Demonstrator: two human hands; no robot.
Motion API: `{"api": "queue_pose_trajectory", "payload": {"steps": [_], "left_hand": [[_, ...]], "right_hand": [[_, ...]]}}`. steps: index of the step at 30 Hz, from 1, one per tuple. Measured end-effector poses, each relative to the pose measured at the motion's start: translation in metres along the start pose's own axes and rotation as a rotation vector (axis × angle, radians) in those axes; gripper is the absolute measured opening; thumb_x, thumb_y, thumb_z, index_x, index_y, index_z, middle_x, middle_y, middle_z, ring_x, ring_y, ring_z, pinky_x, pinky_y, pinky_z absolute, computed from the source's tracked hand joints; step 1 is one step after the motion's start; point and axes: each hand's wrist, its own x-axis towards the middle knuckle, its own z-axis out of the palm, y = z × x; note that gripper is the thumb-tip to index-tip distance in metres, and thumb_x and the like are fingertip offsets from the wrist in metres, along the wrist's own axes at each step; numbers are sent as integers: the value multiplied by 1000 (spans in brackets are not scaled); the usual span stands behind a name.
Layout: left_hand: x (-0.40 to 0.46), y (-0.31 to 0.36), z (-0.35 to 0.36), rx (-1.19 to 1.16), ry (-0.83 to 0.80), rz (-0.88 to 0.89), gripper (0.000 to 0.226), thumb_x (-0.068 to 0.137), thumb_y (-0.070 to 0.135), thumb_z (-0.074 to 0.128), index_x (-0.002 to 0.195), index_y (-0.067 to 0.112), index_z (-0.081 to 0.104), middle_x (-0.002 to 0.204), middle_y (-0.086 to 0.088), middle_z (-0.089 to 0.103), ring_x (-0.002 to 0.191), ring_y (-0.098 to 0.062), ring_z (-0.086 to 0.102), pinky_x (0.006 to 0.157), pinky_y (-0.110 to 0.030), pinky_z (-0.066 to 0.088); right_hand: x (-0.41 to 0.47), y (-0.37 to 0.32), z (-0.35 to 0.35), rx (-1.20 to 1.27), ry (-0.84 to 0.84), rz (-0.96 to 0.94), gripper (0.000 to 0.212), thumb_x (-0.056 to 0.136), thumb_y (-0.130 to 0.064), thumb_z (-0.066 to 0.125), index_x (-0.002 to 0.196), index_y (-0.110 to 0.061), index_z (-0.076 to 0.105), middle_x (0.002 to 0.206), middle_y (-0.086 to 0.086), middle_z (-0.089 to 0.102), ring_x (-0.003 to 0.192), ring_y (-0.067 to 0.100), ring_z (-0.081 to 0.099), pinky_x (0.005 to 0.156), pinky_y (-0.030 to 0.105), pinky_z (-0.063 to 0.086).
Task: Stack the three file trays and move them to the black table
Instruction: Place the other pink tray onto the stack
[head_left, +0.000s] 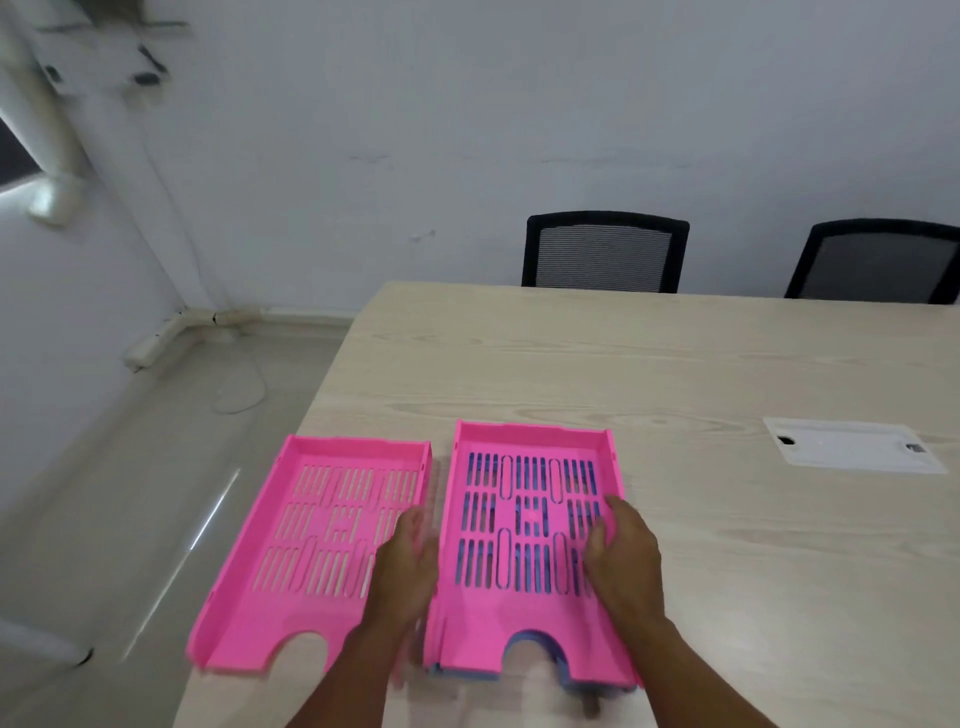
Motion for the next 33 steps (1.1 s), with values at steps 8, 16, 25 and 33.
{"api": "queue_pose_trajectory", "payload": {"steps": [8, 16, 25, 33], "left_hand": [[16, -19, -65, 71, 184, -4, 29, 101, 23, 49, 127, 17, 59, 119, -7, 70, 101, -21, 67, 90, -35, 55], [41, -79, -144, 232, 371, 42, 31, 91, 8, 56, 120, 16, 64, 124, -6, 65, 118, -25, 57, 101, -39, 46], [64, -149, -191, 210, 124, -293, 62, 94, 16, 56, 149, 3, 30, 154, -17, 38, 139, -33, 40, 114, -42, 35], [64, -157, -196, 141, 58, -296, 37, 97, 7, 45, 133, 6, 38, 110, -20, 64, 81, -32, 62, 63, -32, 44]], "right_hand": [[-4, -67, 63, 50, -138, -144, 28, 92, -9, 54, 115, -2, 68, 105, 12, 72, 94, 26, 67, 85, 34, 54], [-39, -141, 152, 56, -402, -137, 42, 94, -14, 52, 134, -1, 55, 128, 15, 62, 119, 29, 59, 106, 38, 46], [-84, -151, 215, -174, -455, 143, 64, 88, -20, 59, 144, -7, 33, 141, 11, 42, 121, 27, 52, 102, 43, 50], [-91, -147, 228, -179, -352, 301, 59, 88, -5, 59, 143, -1, 37, 131, 18, 54, 112, 32, 59, 97, 44, 54]]}}
